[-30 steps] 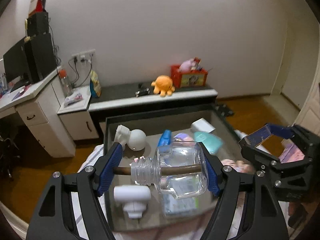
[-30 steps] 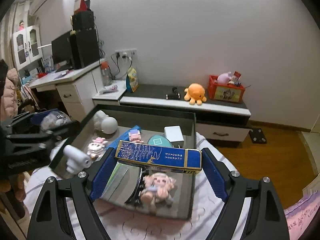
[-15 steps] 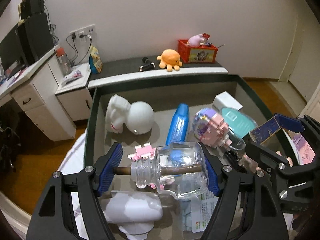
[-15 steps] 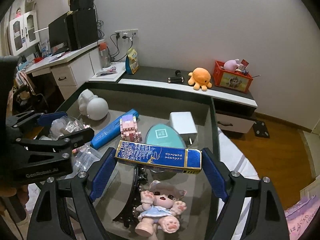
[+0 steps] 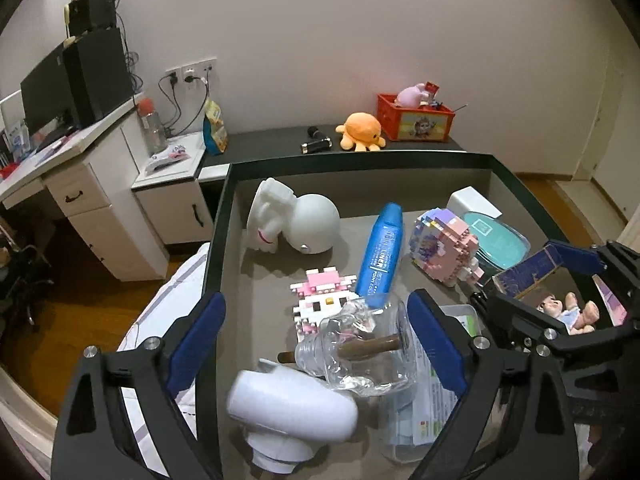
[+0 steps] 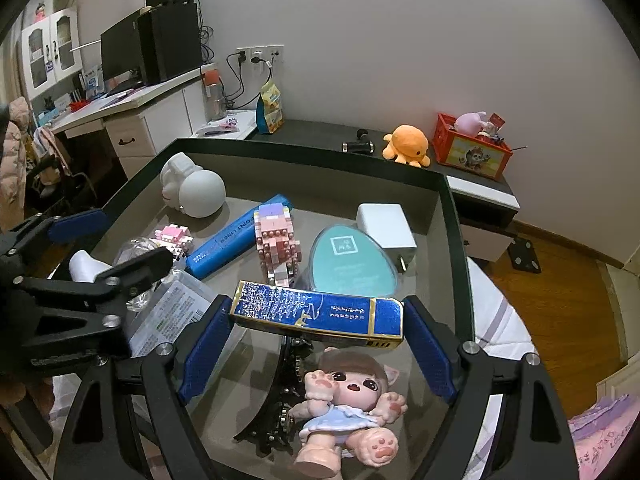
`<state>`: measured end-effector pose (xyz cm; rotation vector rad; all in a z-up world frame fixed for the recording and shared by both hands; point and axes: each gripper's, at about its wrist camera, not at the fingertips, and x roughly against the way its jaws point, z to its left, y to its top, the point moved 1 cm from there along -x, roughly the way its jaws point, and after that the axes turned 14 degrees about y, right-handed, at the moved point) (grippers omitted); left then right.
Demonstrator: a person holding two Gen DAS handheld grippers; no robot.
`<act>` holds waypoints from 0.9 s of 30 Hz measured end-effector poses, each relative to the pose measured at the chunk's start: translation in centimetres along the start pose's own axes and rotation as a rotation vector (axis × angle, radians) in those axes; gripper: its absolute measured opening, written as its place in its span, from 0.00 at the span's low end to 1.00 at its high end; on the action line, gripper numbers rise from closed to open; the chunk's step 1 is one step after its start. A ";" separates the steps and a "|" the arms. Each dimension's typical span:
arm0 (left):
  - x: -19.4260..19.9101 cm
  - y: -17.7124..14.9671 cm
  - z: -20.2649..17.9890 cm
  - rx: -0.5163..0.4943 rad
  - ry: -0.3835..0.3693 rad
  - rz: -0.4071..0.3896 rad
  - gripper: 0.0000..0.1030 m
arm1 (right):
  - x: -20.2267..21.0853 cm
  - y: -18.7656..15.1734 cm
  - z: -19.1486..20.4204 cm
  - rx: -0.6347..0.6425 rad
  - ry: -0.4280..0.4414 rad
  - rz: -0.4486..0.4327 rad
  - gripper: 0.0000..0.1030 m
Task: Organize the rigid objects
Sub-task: 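Carry the bottle and blue box into the pink tray and open both tools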
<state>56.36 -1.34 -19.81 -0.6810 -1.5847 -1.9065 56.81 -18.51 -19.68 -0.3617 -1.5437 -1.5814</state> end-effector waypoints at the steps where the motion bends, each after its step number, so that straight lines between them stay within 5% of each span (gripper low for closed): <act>1: 0.1 0.0 0.0 -0.003 0.002 -0.003 0.91 | 0.0 0.0 -0.1 -0.001 -0.002 0.003 0.83; 6: 1.0 -0.1 0.1 -0.007 0.019 -0.046 0.91 | 0.1 -0.4 -0.2 -0.001 0.013 0.007 0.83; 11: 2.4 0.2 1.7 0.069 -0.087 -0.056 1.00 | 0.8 -0.7 0.0 0.026 0.029 0.011 0.83; 27: 4.6 -1.1 1.1 -0.033 -0.012 -0.079 1.00 | 0.8 -2.1 2.1 0.092 0.054 0.050 0.83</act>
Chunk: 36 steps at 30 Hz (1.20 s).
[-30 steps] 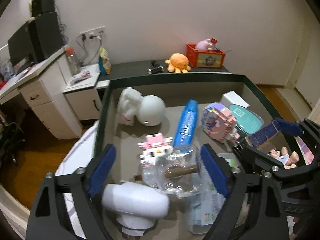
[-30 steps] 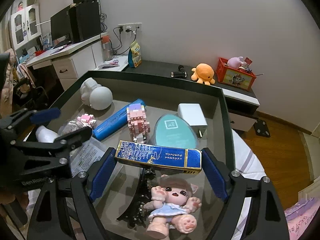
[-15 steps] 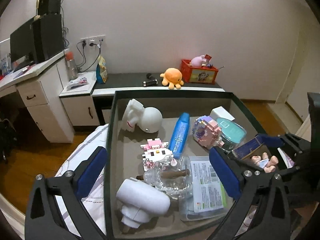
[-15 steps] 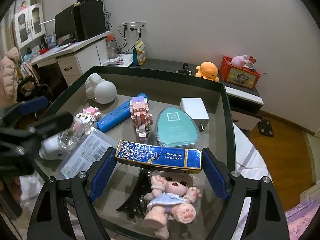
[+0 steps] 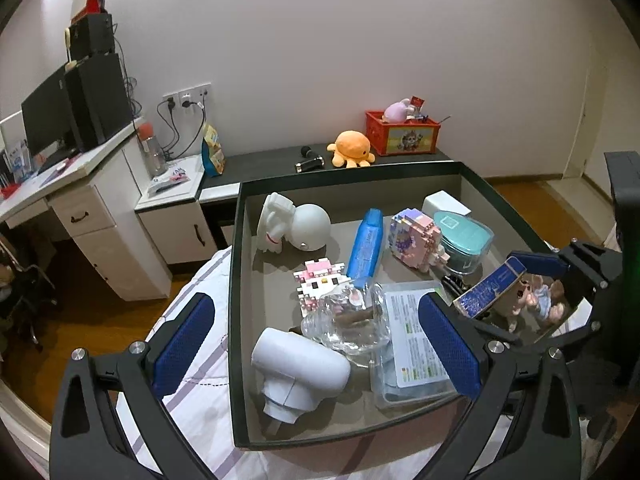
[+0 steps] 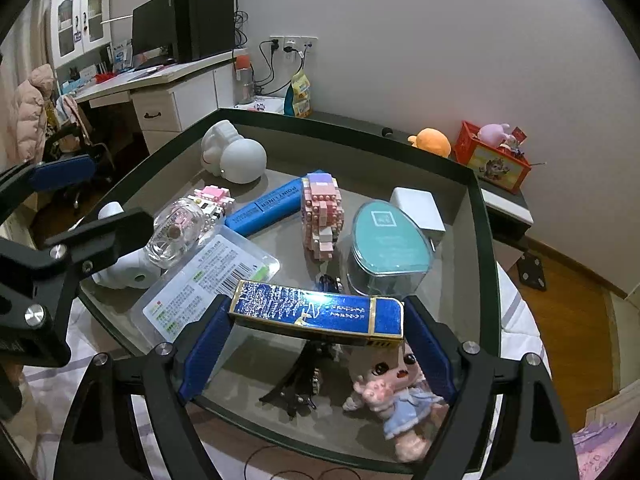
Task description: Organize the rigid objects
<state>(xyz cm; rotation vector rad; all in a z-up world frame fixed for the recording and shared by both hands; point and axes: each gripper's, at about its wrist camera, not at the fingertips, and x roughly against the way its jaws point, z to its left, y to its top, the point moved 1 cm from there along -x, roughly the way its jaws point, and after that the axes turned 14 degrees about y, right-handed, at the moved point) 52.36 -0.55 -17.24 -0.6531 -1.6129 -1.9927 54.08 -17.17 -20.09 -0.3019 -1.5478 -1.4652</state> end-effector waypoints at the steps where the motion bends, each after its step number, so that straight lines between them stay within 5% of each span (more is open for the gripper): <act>1: 0.1 -0.1 0.0 0.003 -0.003 0.000 1.00 | 0.1 -0.1 0.0 0.003 0.007 0.002 0.83; 18: 2.2 -0.9 -1.5 -0.018 -0.007 -0.011 1.00 | 1.6 -0.8 0.2 0.023 -0.055 -0.012 0.85; 24: 3.4 -1.0 -2.0 -0.014 -0.010 -0.026 1.00 | 2.9 -1.1 0.3 0.004 -0.040 -0.043 0.92; 25: 3.6 -1.0 -2.0 -0.009 -0.009 -0.026 1.00 | 3.1 -1.2 0.4 0.001 -0.040 -0.048 1.00; 36: 5.1 -0.8 -1.7 0.031 -0.012 -0.018 1.00 | 5.3 -1.3 0.6 -0.021 -0.098 -0.092 1.00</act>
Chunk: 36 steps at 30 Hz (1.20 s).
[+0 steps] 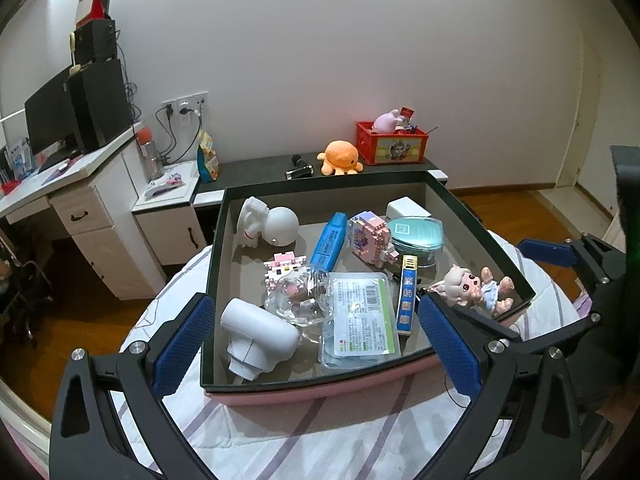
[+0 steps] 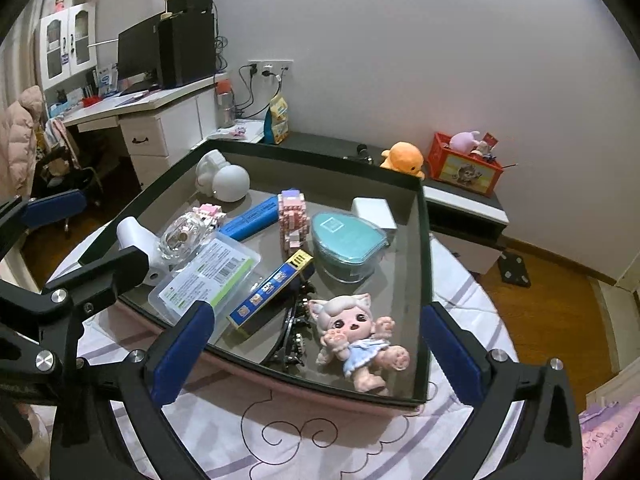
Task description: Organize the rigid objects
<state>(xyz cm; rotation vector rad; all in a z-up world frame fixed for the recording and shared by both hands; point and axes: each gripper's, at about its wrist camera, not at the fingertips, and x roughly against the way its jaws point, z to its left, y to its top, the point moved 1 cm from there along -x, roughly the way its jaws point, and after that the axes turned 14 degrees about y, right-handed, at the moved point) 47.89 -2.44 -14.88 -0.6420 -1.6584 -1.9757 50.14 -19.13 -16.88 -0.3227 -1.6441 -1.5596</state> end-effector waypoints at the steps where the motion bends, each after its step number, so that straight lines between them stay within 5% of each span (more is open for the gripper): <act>1: 0.0 0.0 0.1 0.003 0.004 0.008 1.00 | 0.2 0.0 0.0 -0.002 -0.003 0.000 1.00; 8: 2.0 -0.3 0.3 0.014 0.028 -0.022 1.00 | 2.2 -0.3 0.2 -0.022 -0.025 -0.021 1.00; 16: 7.9 -1.0 1.7 0.040 0.116 -0.163 1.00 | 6.1 -1.2 1.0 -0.045 -0.048 -0.085 1.00; 29: 20.8 -4.9 4.1 0.111 0.123 -0.339 1.00 | 19.8 -5.4 7.7 -0.058 -0.042 -0.401 1.00; 36: 27.6 -7.5 5.1 0.134 0.133 -0.426 1.00 | 25.4 -7.5 11.6 -0.005 -0.053 -0.493 1.00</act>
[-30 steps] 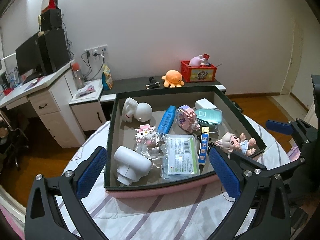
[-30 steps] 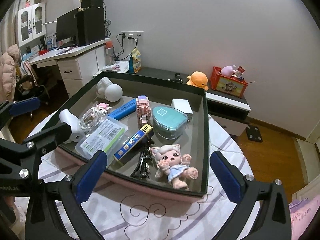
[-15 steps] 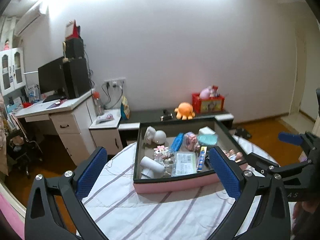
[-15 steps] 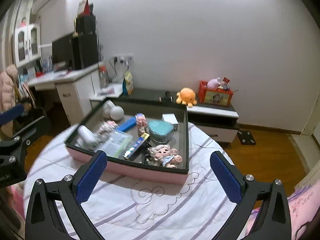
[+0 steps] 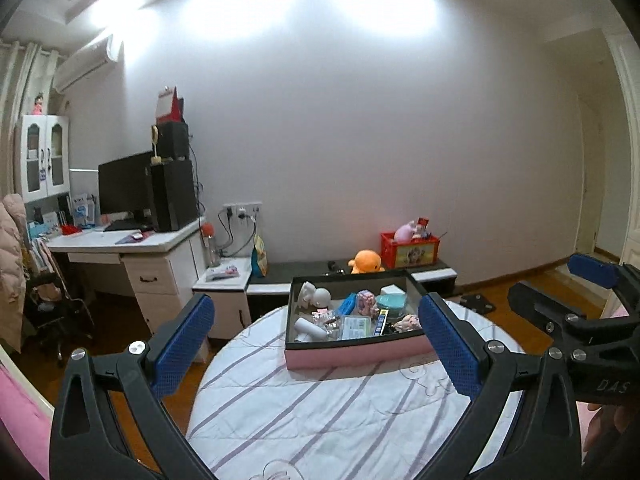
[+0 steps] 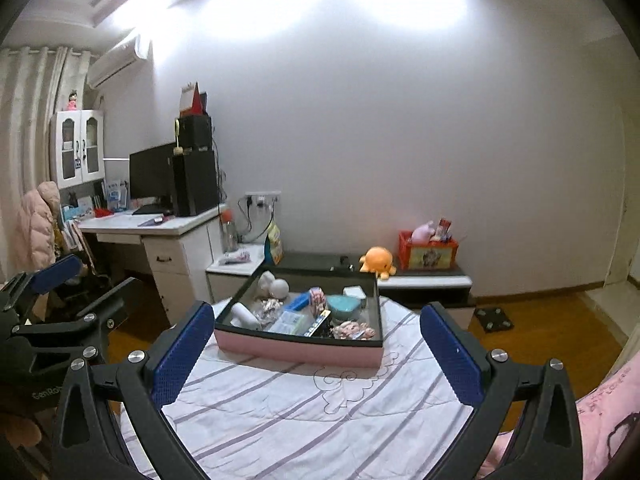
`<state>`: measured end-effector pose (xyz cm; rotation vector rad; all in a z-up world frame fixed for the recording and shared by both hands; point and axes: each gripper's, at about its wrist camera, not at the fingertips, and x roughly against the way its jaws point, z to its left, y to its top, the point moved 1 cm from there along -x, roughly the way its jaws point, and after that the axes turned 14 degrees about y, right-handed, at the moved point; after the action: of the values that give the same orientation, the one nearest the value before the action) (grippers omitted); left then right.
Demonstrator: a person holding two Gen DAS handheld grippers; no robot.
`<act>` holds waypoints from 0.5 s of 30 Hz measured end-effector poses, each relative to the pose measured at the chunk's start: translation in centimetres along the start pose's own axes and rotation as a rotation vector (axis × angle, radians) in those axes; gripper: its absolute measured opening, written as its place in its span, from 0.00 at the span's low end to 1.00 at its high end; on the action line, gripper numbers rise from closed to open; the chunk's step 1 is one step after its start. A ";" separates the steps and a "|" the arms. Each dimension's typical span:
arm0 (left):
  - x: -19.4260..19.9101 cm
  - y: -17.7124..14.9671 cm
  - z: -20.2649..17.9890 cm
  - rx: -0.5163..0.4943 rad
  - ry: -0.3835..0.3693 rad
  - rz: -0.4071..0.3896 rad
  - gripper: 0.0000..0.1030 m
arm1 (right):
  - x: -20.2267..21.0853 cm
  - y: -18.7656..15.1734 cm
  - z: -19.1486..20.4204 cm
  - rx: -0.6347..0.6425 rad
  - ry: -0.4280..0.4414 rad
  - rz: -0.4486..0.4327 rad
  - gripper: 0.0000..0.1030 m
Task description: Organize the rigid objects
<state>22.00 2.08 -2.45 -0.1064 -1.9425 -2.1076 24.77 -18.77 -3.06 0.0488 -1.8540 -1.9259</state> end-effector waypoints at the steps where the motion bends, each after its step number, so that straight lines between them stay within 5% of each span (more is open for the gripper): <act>1: 0.7 0.1 0.2 0.001 0.001 -0.008 1.00 | 0.6 0.1 0.3 0.005 -0.001 -0.010 1.00; 15: 11.3 2.3 1.9 -0.004 0.074 -0.186 1.00 | 9.1 1.3 3.5 0.018 0.003 -0.147 1.00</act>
<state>11.52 2.15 2.66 0.1545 -1.9724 -2.1961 15.84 -18.67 1.07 0.1984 -1.9134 -2.0046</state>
